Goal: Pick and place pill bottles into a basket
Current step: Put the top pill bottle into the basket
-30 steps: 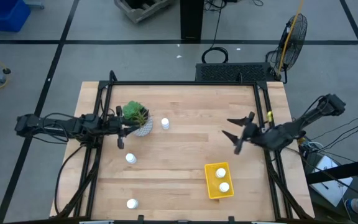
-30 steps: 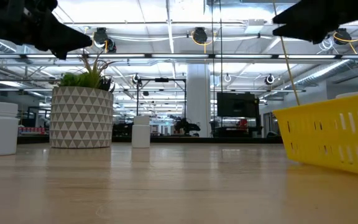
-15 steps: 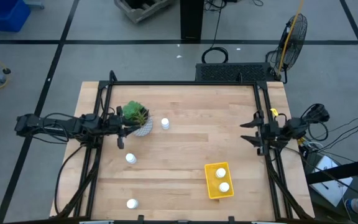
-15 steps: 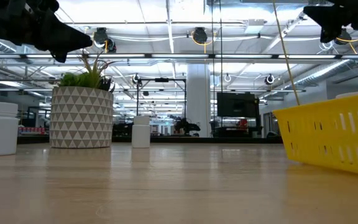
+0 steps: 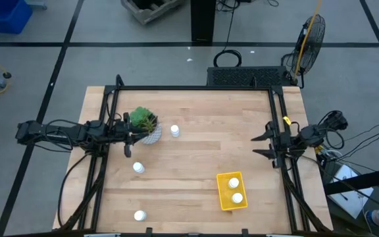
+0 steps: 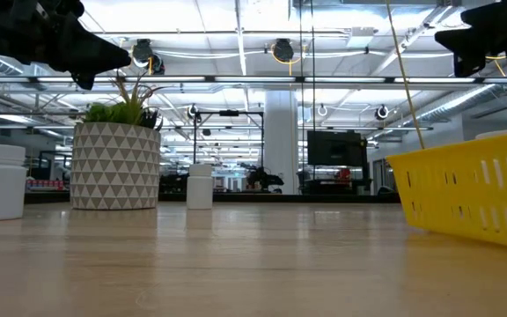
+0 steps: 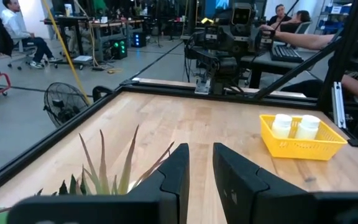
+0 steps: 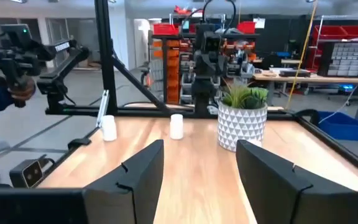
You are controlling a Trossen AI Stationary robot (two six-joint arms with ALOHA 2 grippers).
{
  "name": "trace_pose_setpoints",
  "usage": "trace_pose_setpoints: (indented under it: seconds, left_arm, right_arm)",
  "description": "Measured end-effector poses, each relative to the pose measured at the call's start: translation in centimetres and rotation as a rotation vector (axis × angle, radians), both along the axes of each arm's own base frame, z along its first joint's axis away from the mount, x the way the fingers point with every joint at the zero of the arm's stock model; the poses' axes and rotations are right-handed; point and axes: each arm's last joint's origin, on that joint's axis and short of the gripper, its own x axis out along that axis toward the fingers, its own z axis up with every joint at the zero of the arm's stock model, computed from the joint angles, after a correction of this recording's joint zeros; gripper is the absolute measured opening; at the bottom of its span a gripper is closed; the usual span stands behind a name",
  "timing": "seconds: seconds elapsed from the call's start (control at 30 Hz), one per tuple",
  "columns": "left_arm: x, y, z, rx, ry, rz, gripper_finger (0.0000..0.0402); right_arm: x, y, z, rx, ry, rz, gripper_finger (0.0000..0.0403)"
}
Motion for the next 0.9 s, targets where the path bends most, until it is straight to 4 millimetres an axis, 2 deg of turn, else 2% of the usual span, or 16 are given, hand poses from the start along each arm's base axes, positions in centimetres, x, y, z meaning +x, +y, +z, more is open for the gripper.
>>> trace_pose_setpoints:
  seconds: [0.33, 0.5, 0.9]
  left_arm:
    - [0.0, 0.0, 0.0, -0.010, -0.002, 0.011, 0.0076]
    - [0.0, 0.0, 0.0, -0.010, -0.002, 0.011, 0.0076]
    - [0.0, 0.1, 0.0, -0.030, -0.005, 0.030, 0.0076]
  right_arm:
    - [1.3, 0.1, -3.2, 0.052, -0.028, 0.021, 0.0191]
    - [1.5, -0.3, -2.9, 0.069, -0.076, 0.069, 0.0187]
    - [2.1, -3.1, -2.9, 0.062, -0.085, -0.101, 0.0169]
